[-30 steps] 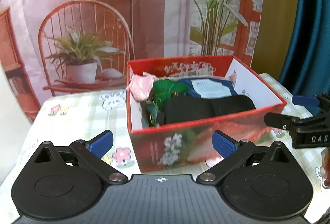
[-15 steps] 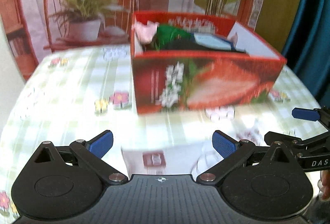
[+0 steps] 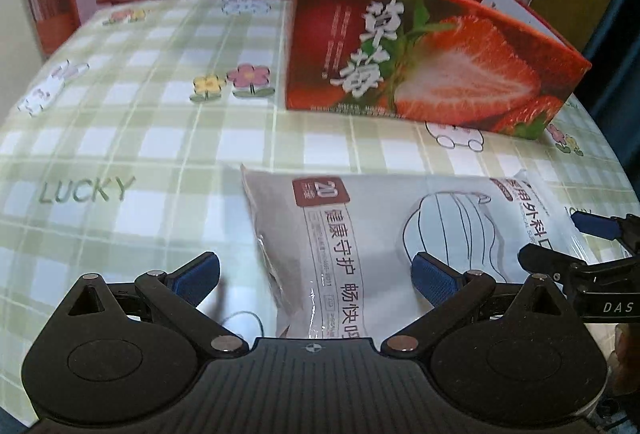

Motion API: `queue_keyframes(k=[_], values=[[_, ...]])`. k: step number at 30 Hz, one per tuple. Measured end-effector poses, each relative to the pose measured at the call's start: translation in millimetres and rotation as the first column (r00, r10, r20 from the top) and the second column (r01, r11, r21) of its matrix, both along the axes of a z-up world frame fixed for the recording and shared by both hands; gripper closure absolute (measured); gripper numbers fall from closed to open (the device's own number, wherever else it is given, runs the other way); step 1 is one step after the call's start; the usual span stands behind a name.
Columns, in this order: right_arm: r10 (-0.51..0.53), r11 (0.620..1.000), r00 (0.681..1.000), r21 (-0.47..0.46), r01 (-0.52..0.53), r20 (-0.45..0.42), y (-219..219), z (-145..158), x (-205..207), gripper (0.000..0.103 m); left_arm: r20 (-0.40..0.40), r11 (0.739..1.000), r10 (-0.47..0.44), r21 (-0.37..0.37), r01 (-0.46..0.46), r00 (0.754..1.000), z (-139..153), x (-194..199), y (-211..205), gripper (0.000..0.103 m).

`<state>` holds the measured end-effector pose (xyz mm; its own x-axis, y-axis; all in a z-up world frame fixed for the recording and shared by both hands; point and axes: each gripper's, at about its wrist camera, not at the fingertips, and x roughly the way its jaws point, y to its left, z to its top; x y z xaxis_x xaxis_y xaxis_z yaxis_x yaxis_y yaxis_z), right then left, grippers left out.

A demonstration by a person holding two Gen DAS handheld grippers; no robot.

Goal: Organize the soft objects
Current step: 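Lower both grippers onto the white surgical-mask bag and close them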

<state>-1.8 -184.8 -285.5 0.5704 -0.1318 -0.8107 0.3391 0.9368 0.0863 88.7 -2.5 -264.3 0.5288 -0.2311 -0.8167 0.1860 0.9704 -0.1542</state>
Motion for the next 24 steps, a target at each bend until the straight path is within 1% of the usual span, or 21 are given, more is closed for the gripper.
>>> queue_keyframes(k=[3,4,6,8,13,24], values=[[-0.012,1.0,1.0,0.017,0.011,0.006,-2,-3,-1,0.0,-0.029,0.999,0.003,-0.047,-0.004,1.0,-9,1,3,0.0],[-0.013,1.0,1.0,0.018,0.013,0.007,-2,-4,-1,0.0,-0.02,0.999,0.006,-0.051,-0.007,1.0,-9,0,4,0.0],[-0.016,1.0,1.0,0.026,0.016,0.007,-2,-6,0,0.0,-0.009,0.999,-0.002,-0.038,0.001,1.0,-10,-3,3,0.0],[-0.033,0.996,0.999,0.079,0.033,0.003,-7,-10,0,0.0,-0.002,1.0,-0.005,-0.028,0.005,1.0,-12,-2,0,0.0],[-0.017,0.998,1.0,0.057,0.017,0.005,-4,-12,1,0.0,0.01,1.0,-0.008,-0.013,0.008,1.0,-13,-2,-3,0.0],[-0.025,0.998,0.999,0.062,0.023,0.02,-4,-13,-2,0.0,0.013,1.0,-0.007,-0.011,0.007,1.0,-14,-3,-2,0.0]])
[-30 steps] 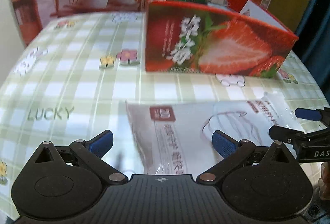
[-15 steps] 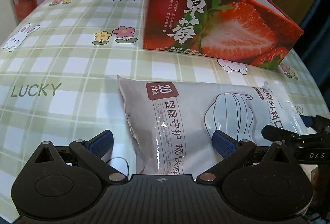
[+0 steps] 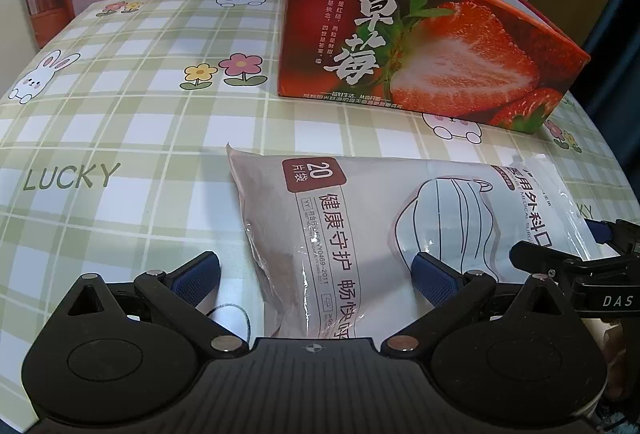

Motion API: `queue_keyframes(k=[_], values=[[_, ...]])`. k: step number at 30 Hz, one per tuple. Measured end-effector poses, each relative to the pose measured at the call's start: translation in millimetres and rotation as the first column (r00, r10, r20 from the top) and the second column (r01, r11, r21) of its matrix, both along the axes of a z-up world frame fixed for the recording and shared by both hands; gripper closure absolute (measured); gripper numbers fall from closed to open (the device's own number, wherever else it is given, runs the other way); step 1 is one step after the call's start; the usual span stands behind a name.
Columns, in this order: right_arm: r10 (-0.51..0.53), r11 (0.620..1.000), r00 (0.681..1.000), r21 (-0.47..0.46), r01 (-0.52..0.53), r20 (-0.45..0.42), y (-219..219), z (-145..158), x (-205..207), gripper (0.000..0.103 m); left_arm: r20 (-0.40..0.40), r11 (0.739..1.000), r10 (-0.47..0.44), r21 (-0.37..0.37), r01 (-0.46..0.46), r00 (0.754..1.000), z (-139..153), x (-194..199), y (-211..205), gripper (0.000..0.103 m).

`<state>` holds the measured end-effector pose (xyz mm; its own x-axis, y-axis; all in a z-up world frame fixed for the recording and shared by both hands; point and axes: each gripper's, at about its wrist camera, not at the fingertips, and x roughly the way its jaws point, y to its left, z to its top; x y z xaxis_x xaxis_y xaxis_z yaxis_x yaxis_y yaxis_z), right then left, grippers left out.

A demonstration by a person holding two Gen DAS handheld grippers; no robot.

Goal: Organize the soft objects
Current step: 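Lower both grippers onto the white surgical-mask bag and close them, then lift the white mask bag with both grippers up over the box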

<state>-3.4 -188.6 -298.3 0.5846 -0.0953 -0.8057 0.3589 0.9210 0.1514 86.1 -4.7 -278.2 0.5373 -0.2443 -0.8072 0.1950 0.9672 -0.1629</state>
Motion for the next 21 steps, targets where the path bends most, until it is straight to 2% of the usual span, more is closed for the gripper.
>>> queue_keyframes(k=[5,9,12,14,15,17,19,21], values=[[0.007,1.0,1.0,0.006,-0.007,-0.006,-1,1,0,0.0,-0.014,1.0,-0.015,-0.015,0.015,1.0,1,4,4,0.0],[0.006,0.999,1.0,0.045,-0.006,-0.006,-6,4,0,0.0,-0.022,0.998,-0.012,-0.055,0.011,1.0,2,5,7,0.003],[0.026,0.997,1.0,0.078,-0.026,0.001,-7,6,1,0.0,-0.015,0.995,-0.04,-0.089,0.038,0.999,5,3,4,0.015],[0.043,0.995,0.999,0.088,-0.044,0.003,-5,6,2,0.002,-0.01,0.995,-0.044,-0.089,0.042,0.999,7,2,2,0.017],[0.052,0.994,0.999,0.092,-0.052,0.006,-4,7,3,0.002,-0.006,0.995,-0.043,-0.095,0.042,0.999,7,2,2,0.02],[0.071,0.992,0.997,0.105,-0.072,0.015,-3,8,4,0.01,-0.001,0.993,-0.036,-0.116,0.036,0.999,8,3,6,0.027],[0.075,0.991,0.997,0.107,-0.077,0.02,-4,10,7,0.012,0.001,0.991,-0.03,-0.129,0.03,1.0,9,4,9,0.034],[0.073,0.991,0.997,0.109,-0.074,0.019,-7,12,9,0.019,0.007,0.991,-0.025,-0.128,0.026,1.0,11,6,10,0.035]])
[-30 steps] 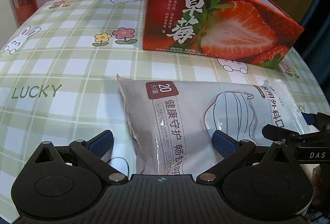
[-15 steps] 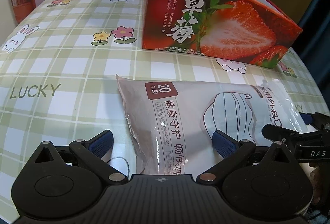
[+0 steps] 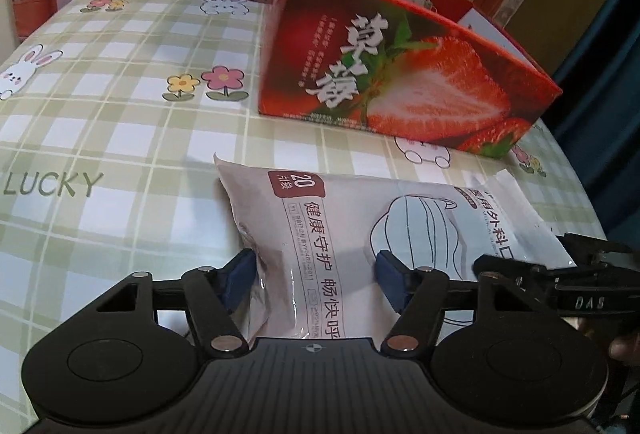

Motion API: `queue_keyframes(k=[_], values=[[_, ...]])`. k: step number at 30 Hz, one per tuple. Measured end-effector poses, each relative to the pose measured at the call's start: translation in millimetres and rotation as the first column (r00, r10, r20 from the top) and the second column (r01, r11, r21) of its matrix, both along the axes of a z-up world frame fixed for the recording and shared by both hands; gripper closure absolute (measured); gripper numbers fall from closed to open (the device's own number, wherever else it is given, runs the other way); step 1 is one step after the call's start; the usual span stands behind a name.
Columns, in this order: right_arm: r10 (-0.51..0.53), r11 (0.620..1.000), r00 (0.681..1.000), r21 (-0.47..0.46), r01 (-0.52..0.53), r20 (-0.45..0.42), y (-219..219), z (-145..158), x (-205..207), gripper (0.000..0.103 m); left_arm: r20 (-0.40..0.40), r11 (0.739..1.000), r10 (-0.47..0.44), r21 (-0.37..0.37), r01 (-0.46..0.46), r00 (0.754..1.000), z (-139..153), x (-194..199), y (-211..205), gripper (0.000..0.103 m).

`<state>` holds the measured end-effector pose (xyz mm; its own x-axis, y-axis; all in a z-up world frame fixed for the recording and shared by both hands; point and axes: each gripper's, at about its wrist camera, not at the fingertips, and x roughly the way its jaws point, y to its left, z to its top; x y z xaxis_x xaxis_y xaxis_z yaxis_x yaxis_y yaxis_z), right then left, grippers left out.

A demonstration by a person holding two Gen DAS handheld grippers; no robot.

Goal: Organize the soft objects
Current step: 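Lift the white mask bag with both grippers up over the box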

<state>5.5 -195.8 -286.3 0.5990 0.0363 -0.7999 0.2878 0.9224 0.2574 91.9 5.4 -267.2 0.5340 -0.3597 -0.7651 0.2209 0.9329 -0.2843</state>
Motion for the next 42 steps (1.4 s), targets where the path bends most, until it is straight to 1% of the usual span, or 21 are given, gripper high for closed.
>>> queue_keyframes(k=[1,2,5,9,12,15,21,26,33,42], values=[[-0.004,1.0,1.0,0.008,0.004,0.003,-3,1,1,0.025,0.005,1.0,0.003,-0.004,-0.003,1.0,1,1,2,0.036],[-0.011,1.0,1.0,0.023,0.01,0.01,-6,2,2,0.029,0.009,1.0,0.007,-0.011,-0.007,1.0,2,2,3,0.036],[-0.022,0.998,0.999,0.055,0.021,0.029,-13,5,1,0.033,0.01,1.0,0.015,-0.027,-0.015,1.0,4,4,6,0.036],[-0.015,0.999,1.0,0.053,0.014,0.012,-16,3,1,0.034,0.0,0.999,0.018,-0.045,-0.017,1.0,1,4,5,0.038],[-0.036,0.996,0.999,0.077,0.035,0.011,-18,1,-1,0.036,0.023,0.998,0.021,-0.056,-0.02,1.0,5,3,7,0.038],[-0.042,0.996,0.999,0.081,0.039,0.031,-21,5,-2,0.037,0.051,0.998,0.019,-0.066,-0.016,0.999,12,2,8,0.038],[-0.024,0.999,0.996,0.05,0.02,0.084,-21,20,-2,0.039,0.073,0.997,0.026,-0.077,-0.021,0.997,19,-2,9,0.038],[-0.011,0.999,0.993,0.042,0.006,0.118,-22,30,-5,0.043,0.1,0.997,0.026,-0.078,-0.018,0.995,27,-4,11,0.038],[-0.008,1.0,0.989,0.024,0.005,0.149,-21,41,-8,0.043,0.141,0.998,0.014,-0.068,-0.004,0.99,39,-7,11,0.037],[-0.012,1.0,0.979,0.003,0.012,0.204,-22,61,-10,0.043,0.198,0.997,0.005,-0.081,0.011,0.98,58,-7,11,0.037]])
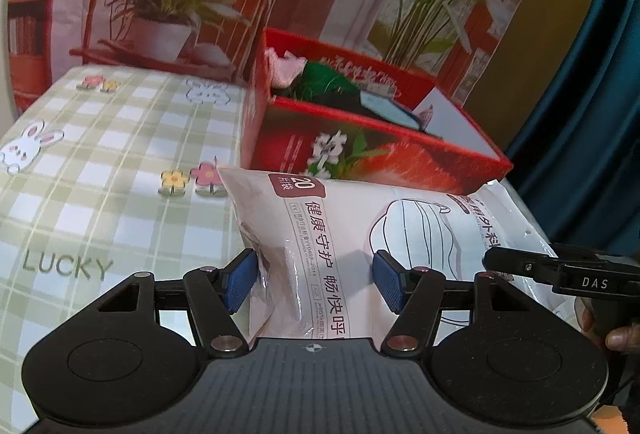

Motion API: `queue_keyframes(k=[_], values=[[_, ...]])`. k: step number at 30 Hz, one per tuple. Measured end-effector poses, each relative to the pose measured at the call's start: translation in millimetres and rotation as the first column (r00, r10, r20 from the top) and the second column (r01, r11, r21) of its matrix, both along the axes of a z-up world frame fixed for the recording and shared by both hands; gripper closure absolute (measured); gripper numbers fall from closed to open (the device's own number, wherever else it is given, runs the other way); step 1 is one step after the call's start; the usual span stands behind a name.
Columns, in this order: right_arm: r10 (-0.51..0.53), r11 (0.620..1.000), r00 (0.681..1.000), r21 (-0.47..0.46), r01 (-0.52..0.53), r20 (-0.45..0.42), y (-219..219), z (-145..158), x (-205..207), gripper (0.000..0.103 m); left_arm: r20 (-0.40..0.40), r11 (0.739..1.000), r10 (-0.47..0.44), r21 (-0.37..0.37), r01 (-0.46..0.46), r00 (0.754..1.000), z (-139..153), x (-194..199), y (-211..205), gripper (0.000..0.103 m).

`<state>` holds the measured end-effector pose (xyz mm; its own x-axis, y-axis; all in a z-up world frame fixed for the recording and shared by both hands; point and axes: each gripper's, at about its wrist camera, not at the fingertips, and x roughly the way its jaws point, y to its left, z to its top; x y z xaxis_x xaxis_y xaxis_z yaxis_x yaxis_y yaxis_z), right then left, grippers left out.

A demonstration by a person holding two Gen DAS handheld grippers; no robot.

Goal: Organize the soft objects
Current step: 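Lift the white mask bag with both grippers up over the box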

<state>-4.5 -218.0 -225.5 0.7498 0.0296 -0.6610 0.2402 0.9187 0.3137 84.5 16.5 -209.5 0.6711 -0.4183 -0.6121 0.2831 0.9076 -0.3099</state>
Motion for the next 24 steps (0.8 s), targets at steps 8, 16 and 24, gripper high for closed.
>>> queue_keyframes(k=[8,16,24], values=[[-0.013,0.999,0.996,-0.051,0.017,0.088,-9,31,1,0.043,0.139,0.999,-0.051,0.014,0.05,0.989,47,11,-11,0.037],[-0.046,0.991,0.987,-0.116,0.065,0.152,-36,61,14,0.043,0.265,0.995,-0.097,0.02,0.095,0.959,85,38,-32,0.037],[-0.012,0.969,0.981,-0.242,0.06,0.193,-62,74,56,0.044,0.314,0.996,-0.087,0.03,0.082,0.945,98,84,-47,0.038]])
